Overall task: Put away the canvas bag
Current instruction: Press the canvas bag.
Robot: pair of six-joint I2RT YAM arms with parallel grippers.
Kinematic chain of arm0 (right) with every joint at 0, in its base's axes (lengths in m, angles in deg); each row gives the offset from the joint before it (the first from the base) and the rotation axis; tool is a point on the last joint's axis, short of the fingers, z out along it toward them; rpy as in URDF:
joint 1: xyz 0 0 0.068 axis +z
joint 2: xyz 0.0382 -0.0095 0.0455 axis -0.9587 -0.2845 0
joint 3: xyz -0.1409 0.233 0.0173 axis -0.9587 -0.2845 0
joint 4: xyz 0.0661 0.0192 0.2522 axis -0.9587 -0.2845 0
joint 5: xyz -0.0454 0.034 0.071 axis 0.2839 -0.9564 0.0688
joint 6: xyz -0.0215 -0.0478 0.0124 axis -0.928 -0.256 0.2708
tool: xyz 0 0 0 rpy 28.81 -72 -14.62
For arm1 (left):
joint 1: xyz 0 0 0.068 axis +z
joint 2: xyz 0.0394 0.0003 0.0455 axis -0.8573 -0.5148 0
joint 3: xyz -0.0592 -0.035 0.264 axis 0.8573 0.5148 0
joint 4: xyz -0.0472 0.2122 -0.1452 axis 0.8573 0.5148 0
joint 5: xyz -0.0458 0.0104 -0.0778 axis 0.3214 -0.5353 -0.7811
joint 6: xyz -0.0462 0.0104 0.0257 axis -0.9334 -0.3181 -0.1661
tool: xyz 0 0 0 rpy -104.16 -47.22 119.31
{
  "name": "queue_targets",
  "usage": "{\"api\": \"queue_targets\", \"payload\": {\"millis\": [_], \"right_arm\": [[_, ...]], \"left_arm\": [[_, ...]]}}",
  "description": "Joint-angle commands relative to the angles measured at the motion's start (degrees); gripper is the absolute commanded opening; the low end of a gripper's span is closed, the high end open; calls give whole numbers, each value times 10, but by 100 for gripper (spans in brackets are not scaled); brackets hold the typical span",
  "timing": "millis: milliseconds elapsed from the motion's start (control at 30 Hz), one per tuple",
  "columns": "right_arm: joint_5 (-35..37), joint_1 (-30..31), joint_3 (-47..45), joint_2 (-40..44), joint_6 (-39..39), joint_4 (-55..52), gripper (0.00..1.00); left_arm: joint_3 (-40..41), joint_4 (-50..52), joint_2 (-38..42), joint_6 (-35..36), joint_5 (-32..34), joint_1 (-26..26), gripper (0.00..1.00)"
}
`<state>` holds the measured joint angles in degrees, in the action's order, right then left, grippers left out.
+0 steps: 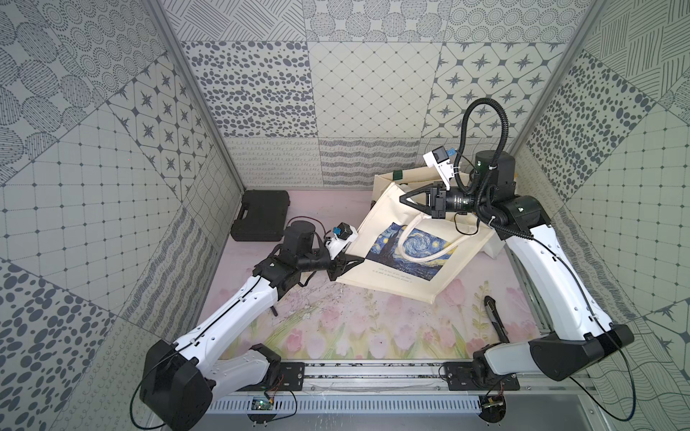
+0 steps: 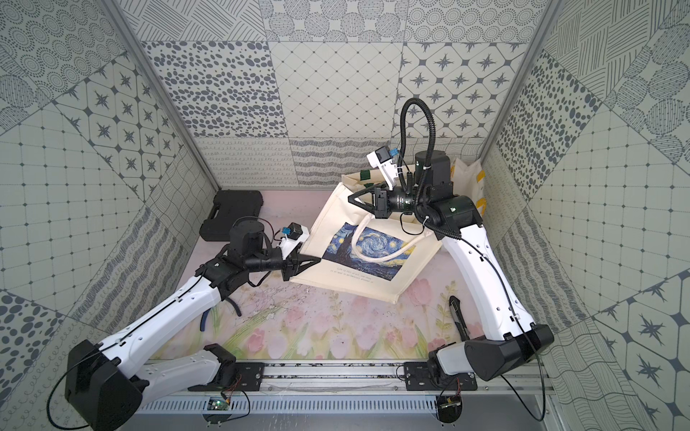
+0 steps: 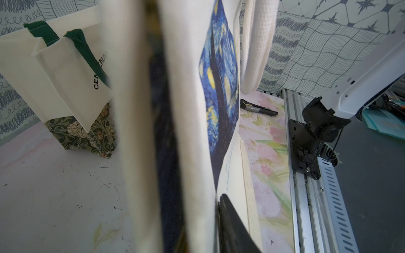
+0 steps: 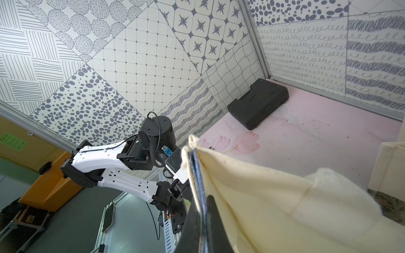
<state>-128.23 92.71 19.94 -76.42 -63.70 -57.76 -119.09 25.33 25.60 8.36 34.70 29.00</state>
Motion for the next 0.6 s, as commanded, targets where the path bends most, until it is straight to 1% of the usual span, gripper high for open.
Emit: {"api": "queue_targets", "payload": {"millis": [0, 100, 133, 167, 200, 233, 267, 300, 333, 367, 400, 433, 467, 533, 567], "right_arm": [[21, -6, 38, 37, -9, 95, 0], [32, -7, 40, 39, -19, 85, 0], [32, -6, 42, 38, -21, 81, 0], [33, -7, 43, 39, -24, 77, 0], [37, -7, 45, 39, -29, 72, 0], [40, -7, 47, 40, -34, 66, 0], [44, -7, 49, 40, -39, 61, 0], [49, -7, 52, 41, -44, 54, 0], [53, -7, 54, 42, -49, 50, 0], [56, -7, 56, 43, -51, 46, 0], [57, -7, 56, 42, -53, 42, 0], [56, -7, 56, 43, -53, 41, 0], [55, -7, 56, 43, -53, 40, 0], [58, -7, 54, 43, -55, 35, 0], [62, -8, 52, 45, -57, 34, 0]], "left_arm": [[11, 70, 16, -20, 17, -4, 0], [17, 79, 26, -24, 28, -3, 0], [18, 81, 28, -27, 31, -5, 10], [20, 82, 30, -29, 35, -5, 27], [21, 83, 31, -31, 37, -5, 30], [22, 85, 31, -29, 37, -5, 21], [22, 88, 32, -28, 35, -5, 4], [20, 92, 31, -26, 34, -6, 0], [19, 95, 30, -27, 35, -6, 0], [18, 96, 30, -29, 35, -6, 4], [18, 97, 30, -31, 37, -6, 18], [18, 99, 30, -29, 35, -7, 4], [18, 101, 31, -25, 31, -7, 0], [20, 97, 32, -30, 32, -7, 0], [21, 94, 32, -34, 35, -7, 6]]}}
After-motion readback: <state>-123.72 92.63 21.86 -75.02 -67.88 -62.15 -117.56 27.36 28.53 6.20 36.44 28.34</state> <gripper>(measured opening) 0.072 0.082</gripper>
